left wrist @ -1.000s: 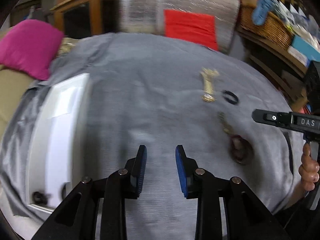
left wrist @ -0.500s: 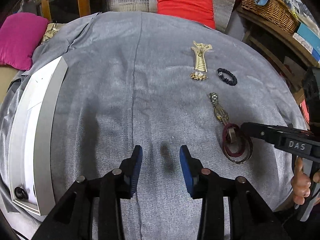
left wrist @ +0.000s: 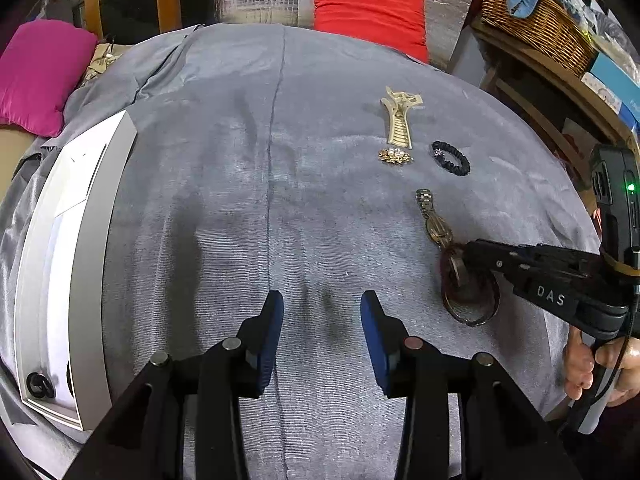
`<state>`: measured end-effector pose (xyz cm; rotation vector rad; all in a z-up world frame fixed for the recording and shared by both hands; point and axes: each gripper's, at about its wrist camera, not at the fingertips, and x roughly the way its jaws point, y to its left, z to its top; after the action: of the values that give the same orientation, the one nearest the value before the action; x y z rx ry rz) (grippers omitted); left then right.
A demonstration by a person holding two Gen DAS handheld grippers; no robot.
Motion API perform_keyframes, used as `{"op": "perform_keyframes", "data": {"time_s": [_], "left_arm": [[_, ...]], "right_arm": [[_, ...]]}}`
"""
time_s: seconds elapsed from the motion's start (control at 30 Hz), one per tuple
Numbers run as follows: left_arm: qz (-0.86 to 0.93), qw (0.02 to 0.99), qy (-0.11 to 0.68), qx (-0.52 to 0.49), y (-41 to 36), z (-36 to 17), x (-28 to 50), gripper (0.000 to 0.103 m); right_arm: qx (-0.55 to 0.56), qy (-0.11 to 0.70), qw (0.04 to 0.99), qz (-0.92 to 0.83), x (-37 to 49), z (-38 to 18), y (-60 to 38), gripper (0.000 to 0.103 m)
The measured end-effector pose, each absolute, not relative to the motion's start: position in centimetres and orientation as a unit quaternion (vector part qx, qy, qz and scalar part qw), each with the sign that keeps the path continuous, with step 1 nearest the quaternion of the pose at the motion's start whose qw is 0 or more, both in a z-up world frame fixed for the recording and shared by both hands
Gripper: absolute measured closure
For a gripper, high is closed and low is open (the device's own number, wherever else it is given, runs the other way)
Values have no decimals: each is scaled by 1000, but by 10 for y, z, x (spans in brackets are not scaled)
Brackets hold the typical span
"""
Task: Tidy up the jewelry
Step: 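Return the right gripper to the table and grasp the red ring, then grasp the silver bangle with the left gripper while the right holds the red ring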
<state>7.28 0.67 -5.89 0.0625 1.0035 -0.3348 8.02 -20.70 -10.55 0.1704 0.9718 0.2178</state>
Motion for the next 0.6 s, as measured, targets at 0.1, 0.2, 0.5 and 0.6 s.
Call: {"op": "perform_keyframes", "data": {"time_s": [0.1, 0.2, 0.5, 0.6], "left_arm": [[-162, 862, 480, 32, 3, -60, 72, 62], [-170, 861, 478, 35, -3, -61, 71, 62], [-246, 834, 492, 31, -49, -74, 61, 61], [-265, 823, 501, 25, -64, -81, 60, 57]], "right_arm": [[86, 462, 877, 97, 80, -104, -213, 96], [104, 454, 880, 91, 80, -100, -225, 96], [159, 460, 872, 45, 84, -108, -263, 96], [173, 466, 867, 35, 86, -114, -270, 96]]}}
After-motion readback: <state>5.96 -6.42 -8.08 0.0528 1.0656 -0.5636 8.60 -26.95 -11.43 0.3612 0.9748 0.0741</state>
